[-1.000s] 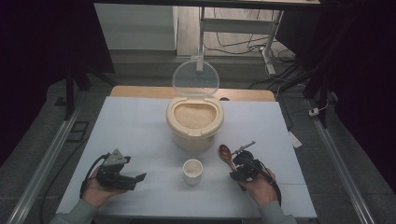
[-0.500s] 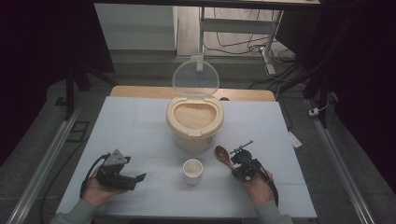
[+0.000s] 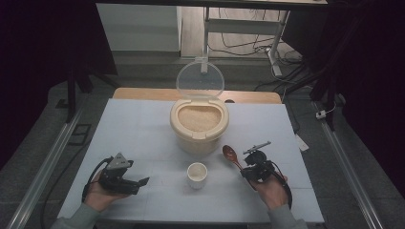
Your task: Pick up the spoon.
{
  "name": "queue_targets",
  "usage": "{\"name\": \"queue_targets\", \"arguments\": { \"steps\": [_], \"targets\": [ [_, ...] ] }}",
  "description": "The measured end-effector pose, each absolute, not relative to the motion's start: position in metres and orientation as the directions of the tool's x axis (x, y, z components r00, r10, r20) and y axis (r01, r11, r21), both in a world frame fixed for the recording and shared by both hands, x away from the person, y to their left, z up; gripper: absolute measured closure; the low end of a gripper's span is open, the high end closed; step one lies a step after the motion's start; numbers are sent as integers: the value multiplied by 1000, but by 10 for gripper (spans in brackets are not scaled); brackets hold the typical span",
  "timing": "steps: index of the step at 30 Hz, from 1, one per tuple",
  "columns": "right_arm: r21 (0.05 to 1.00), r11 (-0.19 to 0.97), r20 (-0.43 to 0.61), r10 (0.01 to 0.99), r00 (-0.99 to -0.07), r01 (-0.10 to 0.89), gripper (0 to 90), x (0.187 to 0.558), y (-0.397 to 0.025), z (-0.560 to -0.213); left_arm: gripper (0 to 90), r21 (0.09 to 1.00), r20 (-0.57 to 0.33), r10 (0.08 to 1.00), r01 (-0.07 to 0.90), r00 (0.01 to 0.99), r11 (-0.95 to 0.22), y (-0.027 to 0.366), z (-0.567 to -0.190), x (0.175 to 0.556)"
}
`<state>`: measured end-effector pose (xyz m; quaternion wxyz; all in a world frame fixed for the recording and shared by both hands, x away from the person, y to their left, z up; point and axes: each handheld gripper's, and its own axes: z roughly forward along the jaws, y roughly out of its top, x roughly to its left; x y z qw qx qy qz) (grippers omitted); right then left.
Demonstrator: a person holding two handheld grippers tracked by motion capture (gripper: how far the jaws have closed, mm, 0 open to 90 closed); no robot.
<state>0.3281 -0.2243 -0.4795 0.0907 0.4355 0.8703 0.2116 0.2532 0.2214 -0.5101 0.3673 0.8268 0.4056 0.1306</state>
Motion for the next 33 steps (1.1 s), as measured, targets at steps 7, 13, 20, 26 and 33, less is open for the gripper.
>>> {"name": "queue_targets", "arguments": {
  "steps": [7, 13, 20, 26, 33],
  "targets": [
    [509, 512, 71, 776, -627, 692, 801, 323, -241, -462, 108, 711, -84, 768, 578, 635, -400, 221, -511, 254],
    [544, 528, 78, 742, -666, 652, 801, 317, -246, -450, 109, 708, -83, 769, 580, 634, -402, 222, -512, 254],
    [566, 569, 62, 692, -719, 597, 801, 310, -242, -440, 108, 708, -85, 772, 583, 630, -399, 222, -512, 255],
    [583, 599, 56, 645, -762, 549, 801, 304, -234, -432, 109, 707, -84, 772, 583, 630, -399, 222, -512, 255],
    [598, 623, 68, 588, -806, 505, 801, 301, -225, -429, 109, 705, -82, 771, 583, 632, -403, 222, -513, 255]
  ]
}}
